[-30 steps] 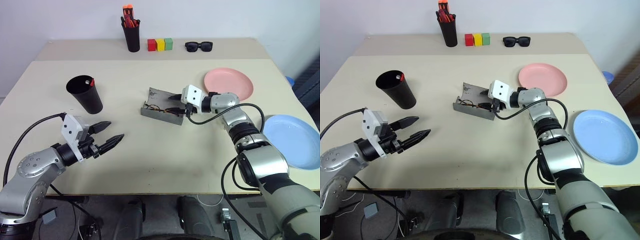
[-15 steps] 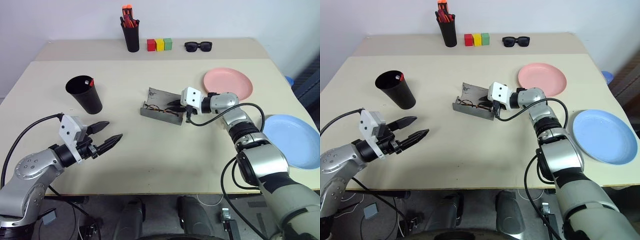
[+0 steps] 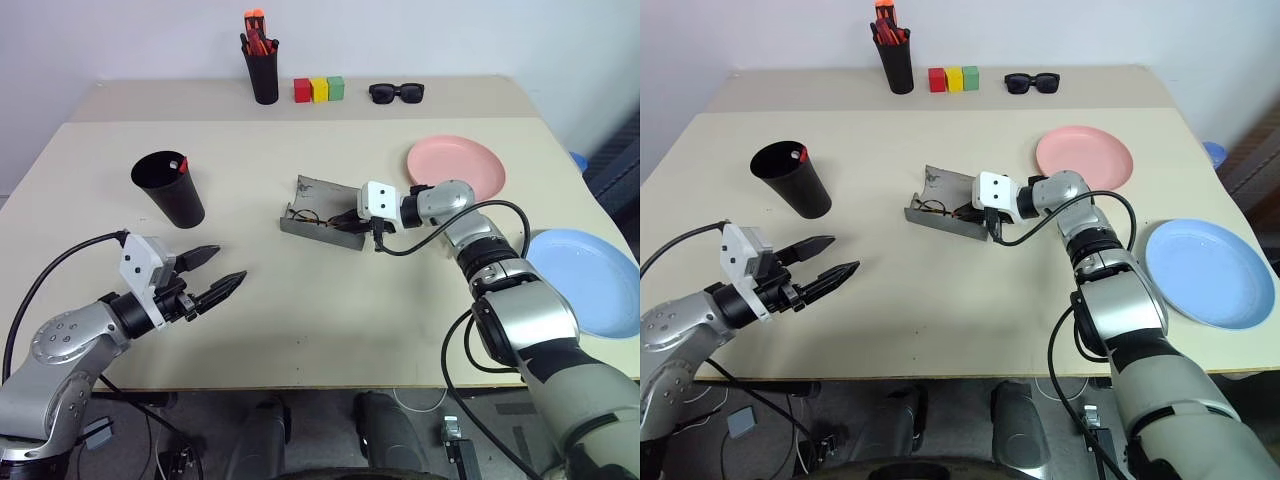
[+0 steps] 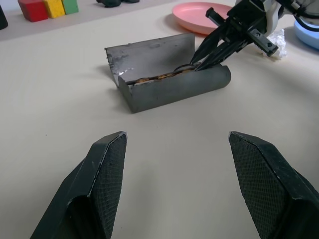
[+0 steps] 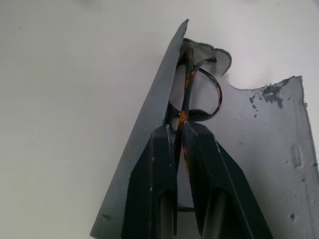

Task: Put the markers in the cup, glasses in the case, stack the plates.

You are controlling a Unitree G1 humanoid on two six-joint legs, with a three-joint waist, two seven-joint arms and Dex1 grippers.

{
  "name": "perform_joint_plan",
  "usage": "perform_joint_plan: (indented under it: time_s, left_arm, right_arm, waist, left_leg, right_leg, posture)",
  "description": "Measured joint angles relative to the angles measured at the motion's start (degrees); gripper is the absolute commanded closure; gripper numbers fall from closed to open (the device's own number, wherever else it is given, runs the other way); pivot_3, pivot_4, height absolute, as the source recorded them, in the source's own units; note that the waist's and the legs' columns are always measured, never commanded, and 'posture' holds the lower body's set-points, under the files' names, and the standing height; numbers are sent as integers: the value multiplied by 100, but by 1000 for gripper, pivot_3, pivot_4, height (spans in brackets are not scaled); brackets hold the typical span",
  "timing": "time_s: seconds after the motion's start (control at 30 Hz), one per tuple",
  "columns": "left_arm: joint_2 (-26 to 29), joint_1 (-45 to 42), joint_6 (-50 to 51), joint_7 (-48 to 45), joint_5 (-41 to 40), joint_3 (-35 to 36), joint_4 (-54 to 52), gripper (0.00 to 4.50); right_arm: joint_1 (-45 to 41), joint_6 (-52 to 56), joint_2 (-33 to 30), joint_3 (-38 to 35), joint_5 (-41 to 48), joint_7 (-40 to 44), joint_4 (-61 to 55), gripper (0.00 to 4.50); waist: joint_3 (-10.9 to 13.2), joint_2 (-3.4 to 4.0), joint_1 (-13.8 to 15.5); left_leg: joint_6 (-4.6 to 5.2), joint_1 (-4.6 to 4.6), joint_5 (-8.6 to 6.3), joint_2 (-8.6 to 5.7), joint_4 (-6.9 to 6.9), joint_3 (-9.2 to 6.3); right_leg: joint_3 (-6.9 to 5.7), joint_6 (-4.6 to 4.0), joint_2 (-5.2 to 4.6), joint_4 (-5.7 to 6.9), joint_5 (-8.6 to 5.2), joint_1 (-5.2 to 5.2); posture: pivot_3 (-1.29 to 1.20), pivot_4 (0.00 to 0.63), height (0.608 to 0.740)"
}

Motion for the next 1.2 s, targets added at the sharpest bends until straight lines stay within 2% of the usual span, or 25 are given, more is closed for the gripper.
perform_joint_plan:
  time_s: [0.8, 0.83, 1.2]
  left_arm:
    - [-7, 264, -2, 117, 7, 54, -261, 1142]
    - [-7, 264, -2, 118, 7, 54, -261, 1142]
    - [-7, 253, -2, 123, 13, 50, -260, 1142]
  right_arm:
    - [-185, -70, 0, 183, -571, -632, 280, 4072]
    - [-185, -70, 0, 183, -574, -637, 280, 4297]
    - [-185, -55, -1, 173, -589, -750, 282, 4297]
  waist:
    - [0, 0, -3]
    - [0, 0, -3]
    - [0, 0, -4]
  left_leg:
    - [0, 0, 0, 0, 0, 0]
    - [0, 0, 0, 0, 0, 0]
    - [0, 0, 0, 0, 0, 0]
  right_leg:
    - [0, -1, 0, 1, 0, -1]
    - [0, -1, 0, 1, 0, -1]
    - [0, -1, 0, 1, 0, -1]
  posture:
    - [0, 150, 740]
    - [0, 150, 740]
    - [0, 150, 740]
